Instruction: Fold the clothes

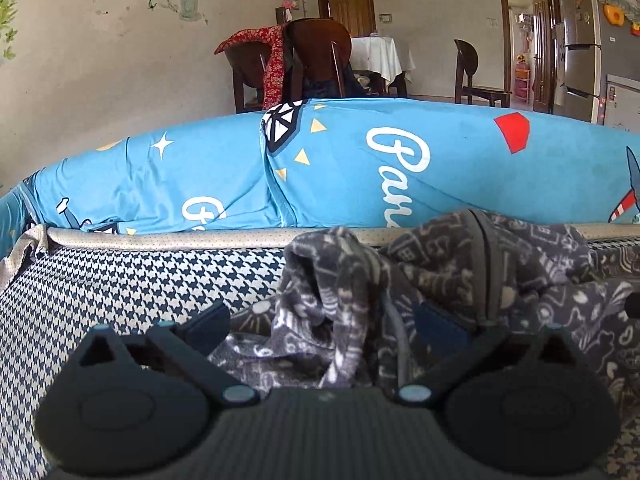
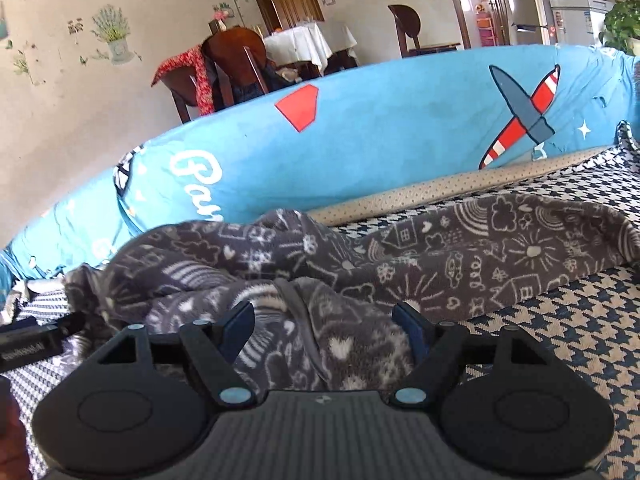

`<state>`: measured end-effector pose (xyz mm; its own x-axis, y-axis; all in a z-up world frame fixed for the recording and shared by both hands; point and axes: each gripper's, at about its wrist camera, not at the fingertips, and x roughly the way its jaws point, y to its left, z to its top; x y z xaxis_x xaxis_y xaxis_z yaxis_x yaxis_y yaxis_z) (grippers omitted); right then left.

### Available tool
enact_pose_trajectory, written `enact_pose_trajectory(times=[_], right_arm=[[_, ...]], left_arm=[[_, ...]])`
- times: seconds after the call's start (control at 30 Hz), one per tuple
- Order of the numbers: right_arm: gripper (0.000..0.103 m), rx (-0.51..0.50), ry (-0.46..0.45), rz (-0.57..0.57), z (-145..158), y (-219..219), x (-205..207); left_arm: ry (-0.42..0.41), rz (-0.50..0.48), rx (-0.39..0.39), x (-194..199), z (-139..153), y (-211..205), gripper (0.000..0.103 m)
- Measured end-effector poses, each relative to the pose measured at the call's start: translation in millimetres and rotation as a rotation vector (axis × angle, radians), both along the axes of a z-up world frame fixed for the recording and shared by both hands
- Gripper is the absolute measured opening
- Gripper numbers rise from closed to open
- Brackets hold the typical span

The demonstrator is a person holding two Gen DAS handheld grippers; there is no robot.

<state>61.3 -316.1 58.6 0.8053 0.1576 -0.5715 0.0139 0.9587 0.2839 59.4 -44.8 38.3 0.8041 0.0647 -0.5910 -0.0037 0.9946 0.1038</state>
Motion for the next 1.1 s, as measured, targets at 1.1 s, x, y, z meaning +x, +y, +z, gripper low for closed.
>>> enact_pose_trajectory(times=[1.1], right_arm=[[0.055, 0.044, 0.028, 0.174, -19, 57, -6]], left_arm=[[0.146, -0.054, -0.027, -7, -32, -20, 0.103]])
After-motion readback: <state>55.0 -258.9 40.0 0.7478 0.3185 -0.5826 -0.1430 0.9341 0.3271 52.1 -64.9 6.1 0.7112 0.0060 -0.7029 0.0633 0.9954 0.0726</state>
